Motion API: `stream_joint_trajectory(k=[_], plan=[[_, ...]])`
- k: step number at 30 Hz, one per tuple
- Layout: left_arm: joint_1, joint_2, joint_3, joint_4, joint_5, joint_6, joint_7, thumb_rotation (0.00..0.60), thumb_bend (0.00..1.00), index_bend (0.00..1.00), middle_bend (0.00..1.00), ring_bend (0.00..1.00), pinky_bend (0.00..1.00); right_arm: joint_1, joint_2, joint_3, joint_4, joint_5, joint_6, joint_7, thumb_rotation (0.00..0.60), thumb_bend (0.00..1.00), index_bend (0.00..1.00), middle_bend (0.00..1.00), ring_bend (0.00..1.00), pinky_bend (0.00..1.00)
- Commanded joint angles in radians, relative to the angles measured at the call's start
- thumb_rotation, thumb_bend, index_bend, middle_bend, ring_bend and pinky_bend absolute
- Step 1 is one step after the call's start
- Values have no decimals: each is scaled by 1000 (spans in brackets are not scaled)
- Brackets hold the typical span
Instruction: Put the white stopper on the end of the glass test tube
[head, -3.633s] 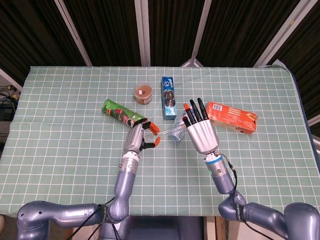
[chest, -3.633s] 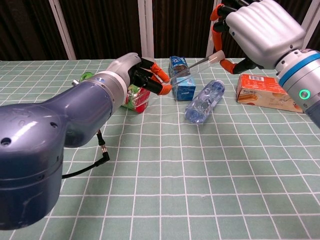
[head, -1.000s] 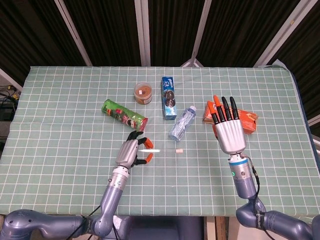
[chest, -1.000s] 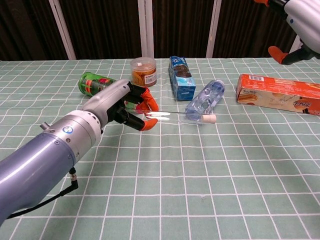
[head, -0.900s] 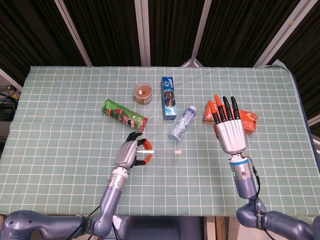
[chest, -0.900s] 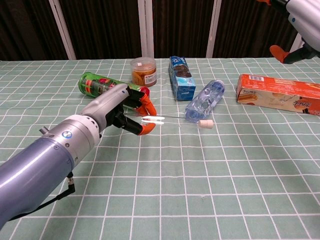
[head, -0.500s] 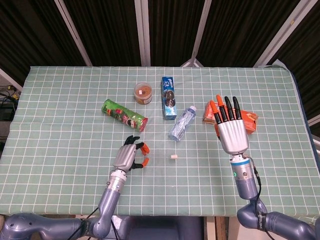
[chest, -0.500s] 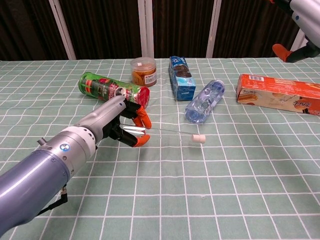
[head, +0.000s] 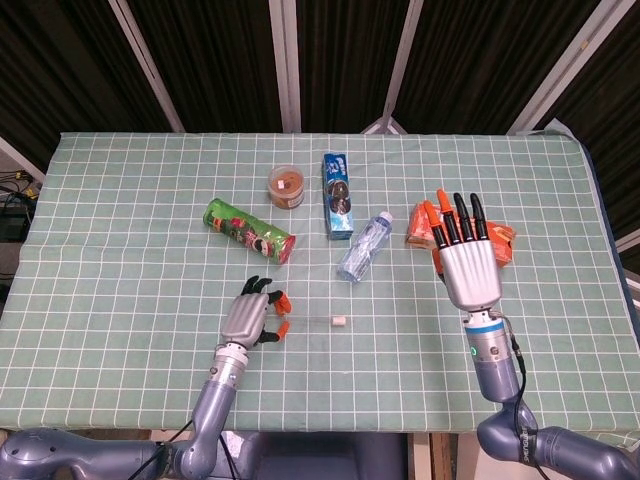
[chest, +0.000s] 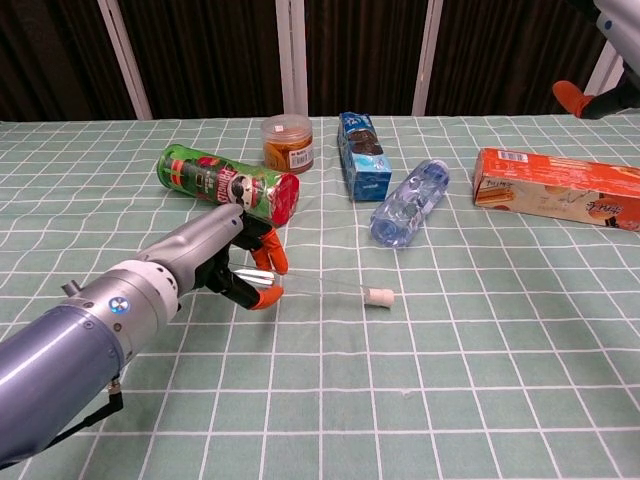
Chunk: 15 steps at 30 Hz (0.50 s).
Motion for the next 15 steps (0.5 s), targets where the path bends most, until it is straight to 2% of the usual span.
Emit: stream_joint_trajectory(k=[1, 4, 15], plan=[[7, 8, 6, -16, -5, 5, 18, 600, 655, 546, 504, 127, 0, -3, 5, -4, -8, -4, 2, 1, 600, 455, 70, 11, 0, 25], [15, 11, 10, -27, 0, 16, 31, 600, 636, 531, 487, 125, 0, -8, 10, -8, -19, -9, 5, -1, 600, 455, 69, 11, 0, 25], [39, 62, 11, -107, -21, 39, 94, 600, 386, 443, 373, 80, 0, -25, 18, -25, -58, -21, 15, -17, 600, 454, 69, 10, 0, 25]])
